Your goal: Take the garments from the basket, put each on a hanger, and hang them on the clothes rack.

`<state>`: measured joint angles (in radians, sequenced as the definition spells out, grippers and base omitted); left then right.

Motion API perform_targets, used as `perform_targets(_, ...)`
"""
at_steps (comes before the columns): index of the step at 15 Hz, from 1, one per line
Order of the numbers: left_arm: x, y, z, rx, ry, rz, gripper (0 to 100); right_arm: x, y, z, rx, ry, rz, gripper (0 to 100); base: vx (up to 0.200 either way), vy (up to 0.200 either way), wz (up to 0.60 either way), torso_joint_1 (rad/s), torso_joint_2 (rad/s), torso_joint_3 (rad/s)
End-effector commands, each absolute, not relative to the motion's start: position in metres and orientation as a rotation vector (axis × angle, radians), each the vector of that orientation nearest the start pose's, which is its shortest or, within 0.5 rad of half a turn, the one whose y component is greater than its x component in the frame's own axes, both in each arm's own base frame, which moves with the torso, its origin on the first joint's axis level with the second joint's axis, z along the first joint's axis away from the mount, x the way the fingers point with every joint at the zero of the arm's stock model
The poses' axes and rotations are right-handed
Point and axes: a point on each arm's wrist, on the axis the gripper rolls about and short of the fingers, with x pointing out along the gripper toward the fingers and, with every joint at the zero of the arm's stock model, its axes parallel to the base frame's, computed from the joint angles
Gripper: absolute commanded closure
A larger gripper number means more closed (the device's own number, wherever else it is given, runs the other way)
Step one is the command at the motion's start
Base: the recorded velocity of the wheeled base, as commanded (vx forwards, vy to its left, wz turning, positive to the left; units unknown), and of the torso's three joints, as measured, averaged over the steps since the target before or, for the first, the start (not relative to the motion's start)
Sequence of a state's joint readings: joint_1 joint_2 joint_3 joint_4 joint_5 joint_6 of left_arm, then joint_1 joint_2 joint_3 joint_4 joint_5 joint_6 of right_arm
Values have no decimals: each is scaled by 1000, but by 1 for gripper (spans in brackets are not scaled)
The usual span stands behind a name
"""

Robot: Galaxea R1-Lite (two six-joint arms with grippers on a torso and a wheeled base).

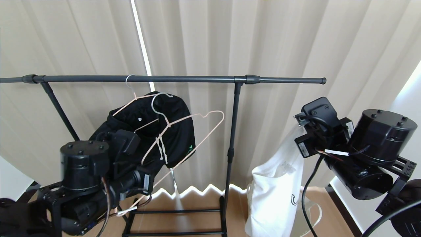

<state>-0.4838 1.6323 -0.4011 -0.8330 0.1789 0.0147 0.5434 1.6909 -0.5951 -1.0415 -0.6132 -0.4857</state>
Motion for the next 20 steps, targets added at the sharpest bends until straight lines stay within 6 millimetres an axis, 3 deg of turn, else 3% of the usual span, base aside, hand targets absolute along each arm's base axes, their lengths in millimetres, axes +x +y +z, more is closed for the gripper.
perform_targets(1, 173, -90, 118, 182, 337, -408, 100, 254, 149, 176, -504, 34, -35, 100, 0, 0, 0, 0, 0, 0)
perform_targets(3, 166, -87, 118, 213, 312, -437, 100, 272, 156, 194, -530, -7, -55, 100, 0, 0, 0, 0, 0, 0)
perform_targets(5, 163, -88, 115, 209, 315, -504, 100, 279, 153, 198, -526, -1, -70, 100, 0, 0, 0, 0, 0, 0)
perform_targets(7, 161, -87, 113, 212, 320, -537, 100, 280, 153, 184, -500, 40, -64, 100, 0, 0, 0, 0, 0, 0)
perform_targets(11, 156, -98, 102, 220, 371, -654, 100, 284, 157, 176, -501, 52, -56, 100, 0, 0, 0, 0, 0, 0)
perform_targets(20, 159, -120, 96, 138, 369, -720, 100, 275, 170, 173, -494, 51, -10, 100, 0, 0, 0, 0, 0, 0)
